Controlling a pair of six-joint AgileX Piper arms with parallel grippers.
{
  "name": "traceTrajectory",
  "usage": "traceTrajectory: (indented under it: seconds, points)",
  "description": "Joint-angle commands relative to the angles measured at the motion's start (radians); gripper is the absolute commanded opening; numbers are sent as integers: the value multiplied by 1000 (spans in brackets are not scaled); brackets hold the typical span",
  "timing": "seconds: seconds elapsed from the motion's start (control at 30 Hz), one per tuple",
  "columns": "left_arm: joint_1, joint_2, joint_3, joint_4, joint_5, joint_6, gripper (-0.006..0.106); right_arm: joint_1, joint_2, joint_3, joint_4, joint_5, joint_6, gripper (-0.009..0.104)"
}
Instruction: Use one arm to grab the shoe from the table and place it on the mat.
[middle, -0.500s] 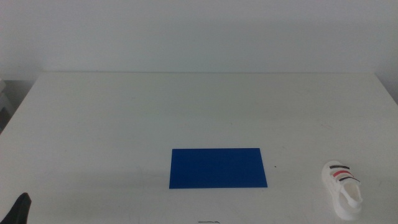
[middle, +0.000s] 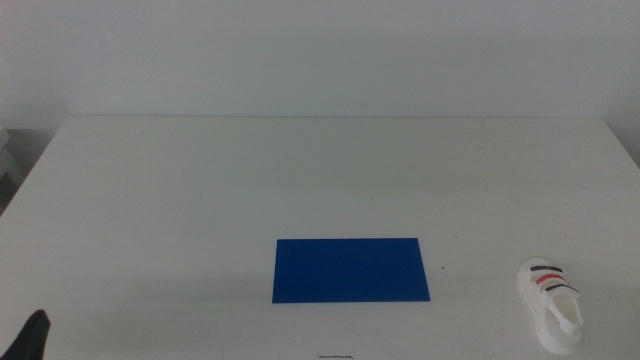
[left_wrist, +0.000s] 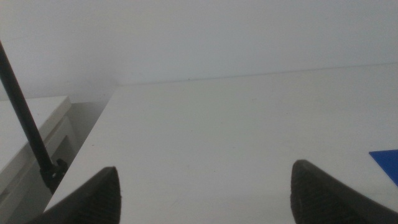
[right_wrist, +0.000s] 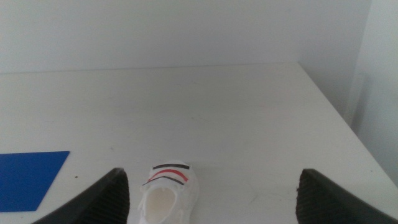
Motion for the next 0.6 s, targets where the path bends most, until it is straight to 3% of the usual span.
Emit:
traceTrajectory:
  seconds: [0.0,0.23,0.43,0.57]
  points:
    - [-4,-19,-3,-9,-83,-15,94,10,-23,-18,-7,-71,-5,92]
    - [-4,-19,-3,-9,-83,-15,94,20,-16,-73,-3,-19,-5,92]
    - [-4,-19,-3,-9,-83,-15,94,20,73,-306,-2,257,-5,92]
    - [-4,-19,-3,-9,-83,-15,94,20,199,-460,-8,329,-5,92]
